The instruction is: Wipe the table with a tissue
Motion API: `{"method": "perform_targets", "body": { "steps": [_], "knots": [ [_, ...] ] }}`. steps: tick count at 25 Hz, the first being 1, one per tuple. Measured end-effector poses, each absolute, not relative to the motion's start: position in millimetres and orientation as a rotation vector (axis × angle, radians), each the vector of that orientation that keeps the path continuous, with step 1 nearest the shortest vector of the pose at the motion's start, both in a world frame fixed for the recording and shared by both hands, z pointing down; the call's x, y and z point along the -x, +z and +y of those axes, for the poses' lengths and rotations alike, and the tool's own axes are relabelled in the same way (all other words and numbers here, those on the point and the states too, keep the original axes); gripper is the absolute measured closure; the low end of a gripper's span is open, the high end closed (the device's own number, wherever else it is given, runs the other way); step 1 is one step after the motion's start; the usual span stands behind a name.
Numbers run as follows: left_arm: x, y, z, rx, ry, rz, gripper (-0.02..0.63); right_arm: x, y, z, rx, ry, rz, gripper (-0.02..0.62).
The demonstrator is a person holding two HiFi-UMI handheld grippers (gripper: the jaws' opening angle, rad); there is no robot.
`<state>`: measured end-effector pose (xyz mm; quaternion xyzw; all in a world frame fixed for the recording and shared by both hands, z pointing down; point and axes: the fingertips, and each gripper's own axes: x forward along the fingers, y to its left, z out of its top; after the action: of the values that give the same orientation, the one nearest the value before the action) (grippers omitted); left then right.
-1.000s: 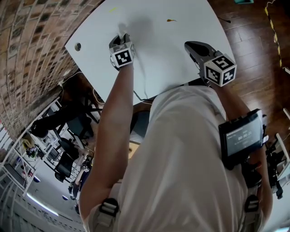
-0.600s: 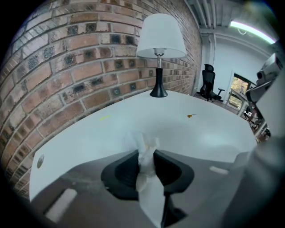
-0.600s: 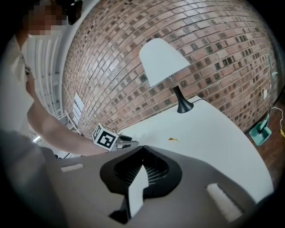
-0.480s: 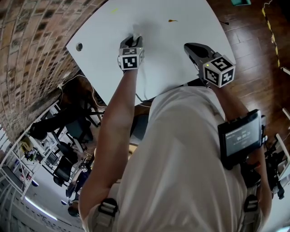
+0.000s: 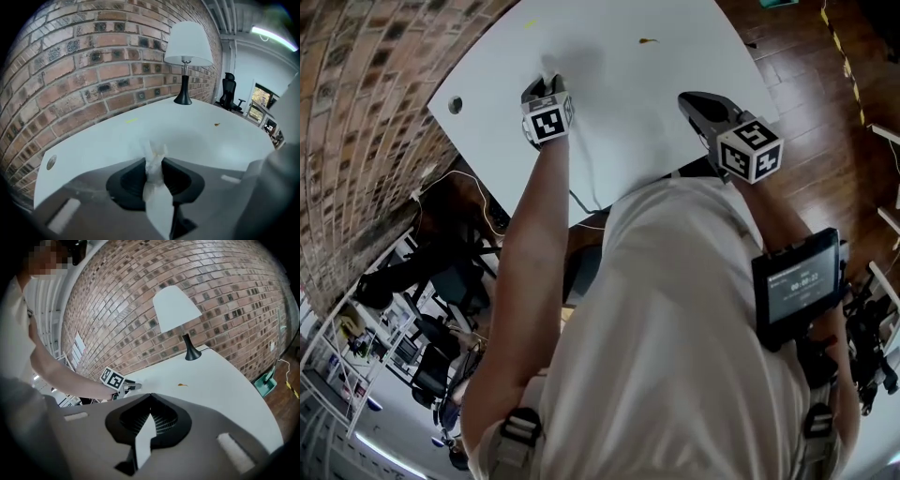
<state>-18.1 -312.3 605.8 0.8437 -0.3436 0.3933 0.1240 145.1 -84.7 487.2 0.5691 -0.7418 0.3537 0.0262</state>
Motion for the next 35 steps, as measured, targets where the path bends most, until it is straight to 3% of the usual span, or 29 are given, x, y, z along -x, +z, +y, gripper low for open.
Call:
{"method": "perform_targets", "body": {
  "steps": [12,24,35],
  "knots": [
    [-38,611,-262,-2.622,1.153,-0.718,0.512,-134,464,-67,-1.828,1.018,-2.221,0.588],
    [-37,617,-227,-2.586,1.242,-0.483,0.511,-119,464,-73,-1.767,1.018,-2.262,0.588],
    [1,613,-271,-2.456,1.217,-0.922,0.509,-163,468,-67,-1.746,1.061,-2.303,0.589]
  ]
}}
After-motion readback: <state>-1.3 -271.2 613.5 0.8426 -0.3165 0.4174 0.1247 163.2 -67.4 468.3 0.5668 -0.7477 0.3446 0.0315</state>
